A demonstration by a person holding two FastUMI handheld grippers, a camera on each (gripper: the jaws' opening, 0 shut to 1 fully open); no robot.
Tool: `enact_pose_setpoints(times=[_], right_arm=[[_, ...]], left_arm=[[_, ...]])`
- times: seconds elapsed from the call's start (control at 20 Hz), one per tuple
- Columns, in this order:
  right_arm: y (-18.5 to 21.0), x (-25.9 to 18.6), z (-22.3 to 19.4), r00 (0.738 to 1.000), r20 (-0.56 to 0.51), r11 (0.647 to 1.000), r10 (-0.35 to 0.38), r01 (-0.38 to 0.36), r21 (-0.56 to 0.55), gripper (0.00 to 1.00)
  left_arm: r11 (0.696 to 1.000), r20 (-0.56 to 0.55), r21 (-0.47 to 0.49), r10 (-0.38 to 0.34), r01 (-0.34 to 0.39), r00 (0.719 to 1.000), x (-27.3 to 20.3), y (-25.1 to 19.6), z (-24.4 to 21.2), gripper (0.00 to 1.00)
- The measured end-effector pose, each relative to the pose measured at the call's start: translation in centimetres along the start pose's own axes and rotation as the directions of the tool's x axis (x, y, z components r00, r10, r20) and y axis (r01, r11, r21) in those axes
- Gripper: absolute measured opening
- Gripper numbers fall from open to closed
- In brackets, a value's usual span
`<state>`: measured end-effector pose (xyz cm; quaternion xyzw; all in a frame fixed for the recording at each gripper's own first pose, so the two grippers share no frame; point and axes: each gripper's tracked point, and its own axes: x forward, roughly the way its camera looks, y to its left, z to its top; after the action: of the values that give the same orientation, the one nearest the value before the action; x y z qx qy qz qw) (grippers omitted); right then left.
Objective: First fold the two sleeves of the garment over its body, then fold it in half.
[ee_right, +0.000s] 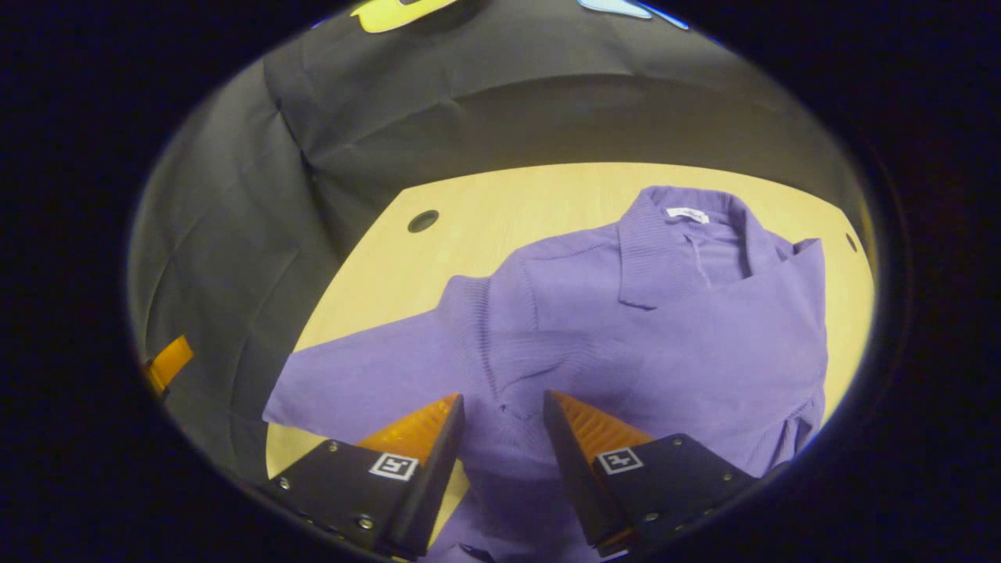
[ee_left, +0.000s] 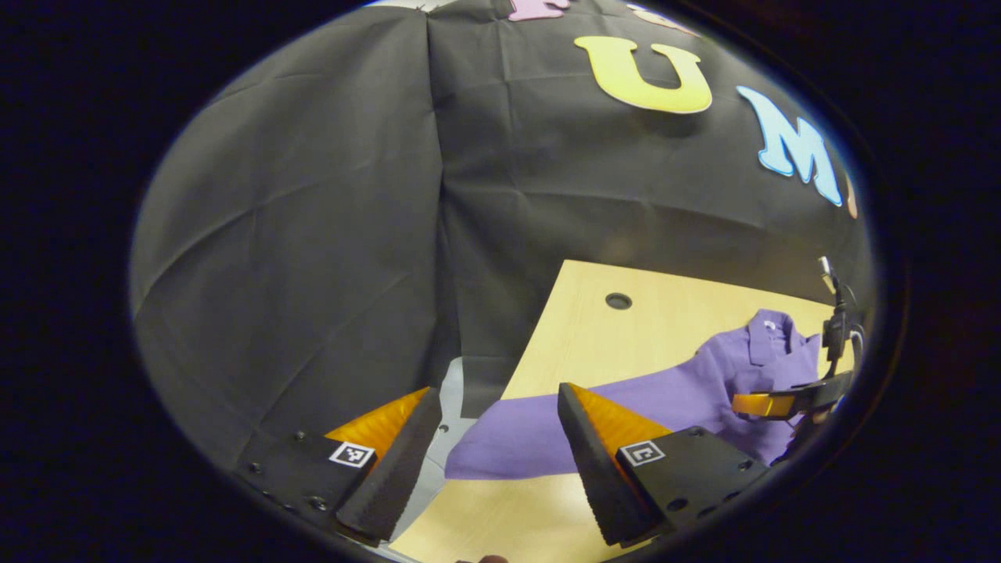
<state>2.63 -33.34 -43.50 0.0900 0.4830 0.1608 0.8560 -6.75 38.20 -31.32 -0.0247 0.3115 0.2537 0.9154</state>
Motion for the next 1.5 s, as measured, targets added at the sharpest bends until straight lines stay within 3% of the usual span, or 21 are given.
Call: enact_pose_setpoints(times=[0.1, 0.2, 0.5, 0.85, 1.05, 1.2, 1.25, 1.35, 1.45, 1.5], right_arm=[[0.3, -0.5, 0.0, 1.000, 0.012, 1.000, 0.002, -0.001, -0.012, 0.84], [0.2, -1.2, 0.3, 1.000, 0.027, 1.000, -0.010, 0.011, -0.027, 0.92], [0.1, -4.3, 1.2, 0.997, 0.075, 1.000, -0.023, 0.024, -0.010, 0.92], [-0.7, -8.2, 2.6, 0.989, 0.143, 0.999, -0.036, 0.034, 0.012, 0.92], [-2.2, -10.1, 1.8, 0.987, 0.147, 0.998, -0.062, 0.057, 0.037, 0.92], [-4.4, -11.5, 0.1, 0.987, 0.128, 0.995, -0.096, 0.090, 0.052, 0.92], [-5.2, -12.0, -0.7, 0.987, 0.118, 0.993, -0.109, 0.102, 0.062, 0.92], [-6.9, -13.0, -2.0, 0.986, 0.099, 0.988, -0.136, 0.128, 0.083, 0.92], [-8.5, -14.4, -3.1, 0.982, 0.086, 0.982, -0.168, 0.159, 0.100, 0.92], [-9.4, -14.9, -3.7, 0.980, 0.080, 0.979, -0.183, 0.173, 0.110, 0.92]], left_arm=[[1.000, -0.027, 0.017, -0.005, 0.006, 1.000, 1.6, -0.3, -0.9, 0.98], [0.999, -0.058, 0.049, -0.011, 0.013, 0.998, 3.1, -0.8, -2.7, 0.95], [0.994, -0.171, 0.085, -0.046, 0.062, 0.984, 6.9, -2.4, -8.0, 0.98], [0.990, -0.308, 0.128, -0.024, 0.067, 0.951, 10.3, -4.1, -14.5, 1.00], [0.988, -0.297, 0.130, -0.040, 0.082, 0.954, 10.7, -4.4, -14.2, 1.00], [0.985, -0.305, 0.114, -0.086, 0.126, 0.948, 10.8, -5.7, -14.4, 0.93], [0.986, -0.301, 0.080, -0.118, 0.148, 0.946, 10.9, -6.4, -14.5, 0.77], [0.991, -0.278, 0.022, -0.122, 0.134, 0.953, 10.9, -6.5, -14.6, 0.57], [0.993, -0.268, -0.001, -0.118, 0.122, 0.956, 10.6, -5.7, -14.7, 0.58], [0.994, -0.261, -0.009, -0.111, 0.112, 0.959, 10.7, -5.6, -14.4, 0.64]])
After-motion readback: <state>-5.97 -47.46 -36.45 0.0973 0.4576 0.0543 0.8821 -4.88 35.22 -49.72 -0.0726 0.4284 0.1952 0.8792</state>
